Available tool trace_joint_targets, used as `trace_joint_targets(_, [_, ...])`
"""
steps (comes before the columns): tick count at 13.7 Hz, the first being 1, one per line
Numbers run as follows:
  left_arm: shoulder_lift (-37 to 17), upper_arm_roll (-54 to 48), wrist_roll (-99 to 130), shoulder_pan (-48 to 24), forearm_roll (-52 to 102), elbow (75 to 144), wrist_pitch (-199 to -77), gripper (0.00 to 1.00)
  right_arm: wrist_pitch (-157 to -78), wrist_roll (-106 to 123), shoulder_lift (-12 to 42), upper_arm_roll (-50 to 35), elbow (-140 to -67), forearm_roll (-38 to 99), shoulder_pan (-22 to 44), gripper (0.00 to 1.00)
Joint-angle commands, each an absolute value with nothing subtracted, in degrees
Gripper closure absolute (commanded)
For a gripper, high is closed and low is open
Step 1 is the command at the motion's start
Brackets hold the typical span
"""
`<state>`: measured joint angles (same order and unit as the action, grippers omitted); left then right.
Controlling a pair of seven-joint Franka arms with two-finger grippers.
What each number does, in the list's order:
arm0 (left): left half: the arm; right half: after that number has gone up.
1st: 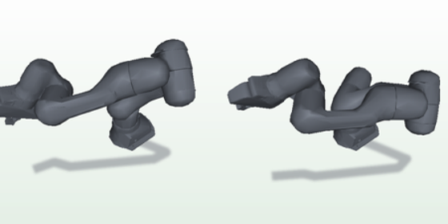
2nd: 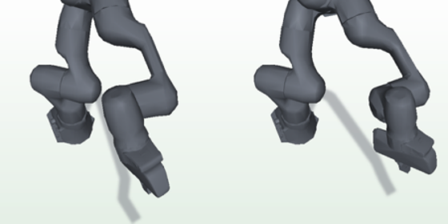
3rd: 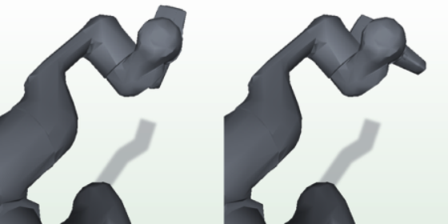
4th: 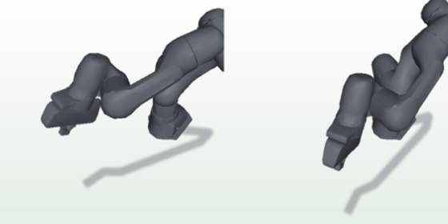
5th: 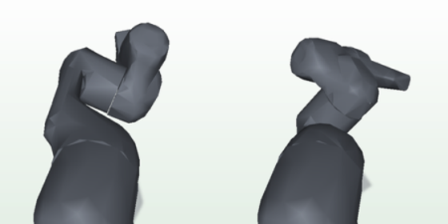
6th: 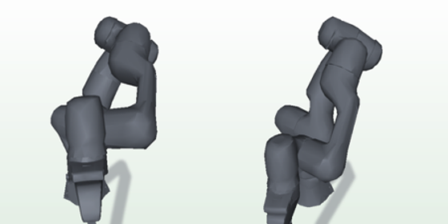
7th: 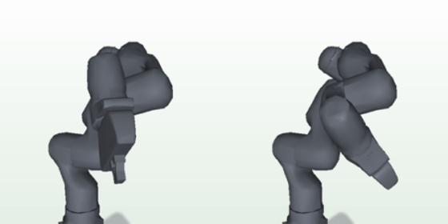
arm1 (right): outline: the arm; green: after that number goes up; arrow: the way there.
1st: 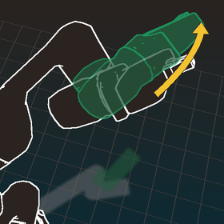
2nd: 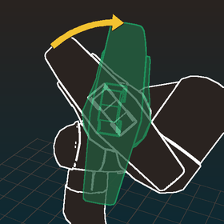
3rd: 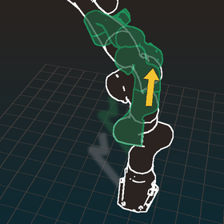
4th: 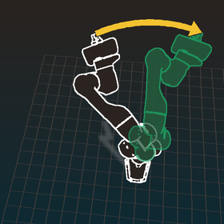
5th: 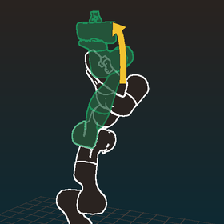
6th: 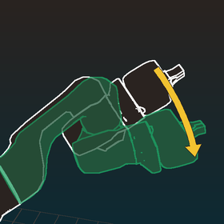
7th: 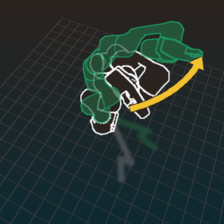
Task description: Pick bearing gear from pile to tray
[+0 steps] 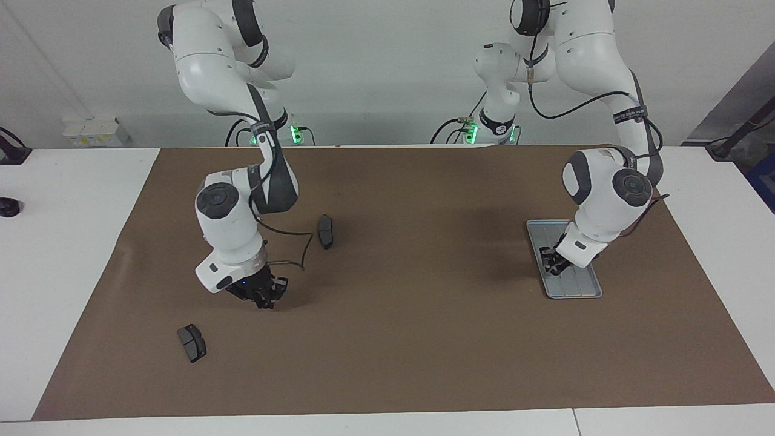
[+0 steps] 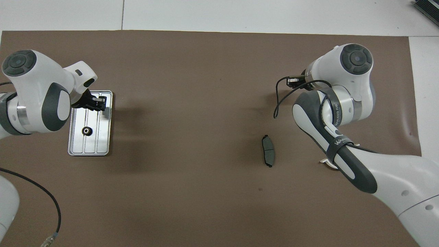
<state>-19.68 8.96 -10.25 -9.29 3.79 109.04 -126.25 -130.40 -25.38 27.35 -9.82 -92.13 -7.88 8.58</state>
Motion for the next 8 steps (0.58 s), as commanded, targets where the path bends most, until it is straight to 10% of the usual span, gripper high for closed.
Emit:
trace_joint_targets(1, [-17.05,8.44,-12.13,-9.14,3.69,112.06,-127.97,0.0,-127.97,-32.5,28.21,-9.76,-88.16,-8.08,12.99,1.0])
trace_joint_targets(8, [-18.1,7.73,1.21,-14.4,3.78,106.01,-128.23,0.0,-128.23,-50.61,32.6,-9.58,-86.31,-8.44,28.46,1.0])
